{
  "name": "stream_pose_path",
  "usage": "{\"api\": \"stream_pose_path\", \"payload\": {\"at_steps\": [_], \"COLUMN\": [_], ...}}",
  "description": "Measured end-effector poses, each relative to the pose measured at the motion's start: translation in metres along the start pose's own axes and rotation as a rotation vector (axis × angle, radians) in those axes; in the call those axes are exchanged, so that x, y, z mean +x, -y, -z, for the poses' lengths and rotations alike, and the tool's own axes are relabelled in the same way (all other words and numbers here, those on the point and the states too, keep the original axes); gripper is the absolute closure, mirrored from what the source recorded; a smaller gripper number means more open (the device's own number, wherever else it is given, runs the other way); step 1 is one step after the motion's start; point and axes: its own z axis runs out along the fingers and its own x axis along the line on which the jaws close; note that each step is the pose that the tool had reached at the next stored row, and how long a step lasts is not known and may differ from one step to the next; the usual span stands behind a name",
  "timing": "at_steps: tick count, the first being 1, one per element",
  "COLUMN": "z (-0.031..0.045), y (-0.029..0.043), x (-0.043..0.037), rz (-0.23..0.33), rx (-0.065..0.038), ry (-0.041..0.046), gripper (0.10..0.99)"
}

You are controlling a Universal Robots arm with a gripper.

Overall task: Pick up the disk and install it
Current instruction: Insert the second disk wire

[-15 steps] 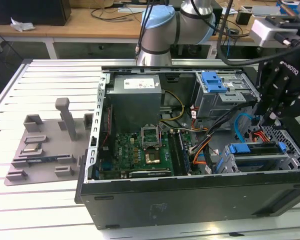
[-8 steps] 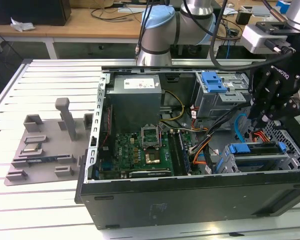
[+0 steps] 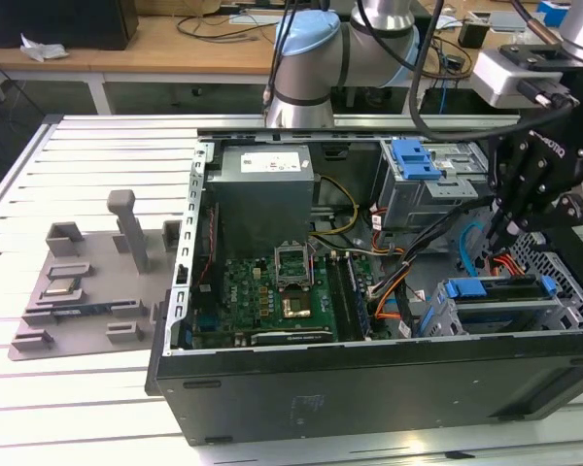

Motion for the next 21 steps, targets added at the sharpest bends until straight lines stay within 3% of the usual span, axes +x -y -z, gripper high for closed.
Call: {"api": "stream_pose_path", "payload": {"at_steps": [5, 10, 21], "z": [-0.0070, -0.0201, -0.0271], "y": [0.0016, 0.0069, 0.0109], "x": [0.0150, 0.0159, 0.0158], "rz": [0.000, 0.000, 0.000], "rx": [-0.001, -0.001, -0.001], "ry": [-0.0011, -0.0012, -0.0017], "gripper": [0.925, 0.925, 0.925]}}
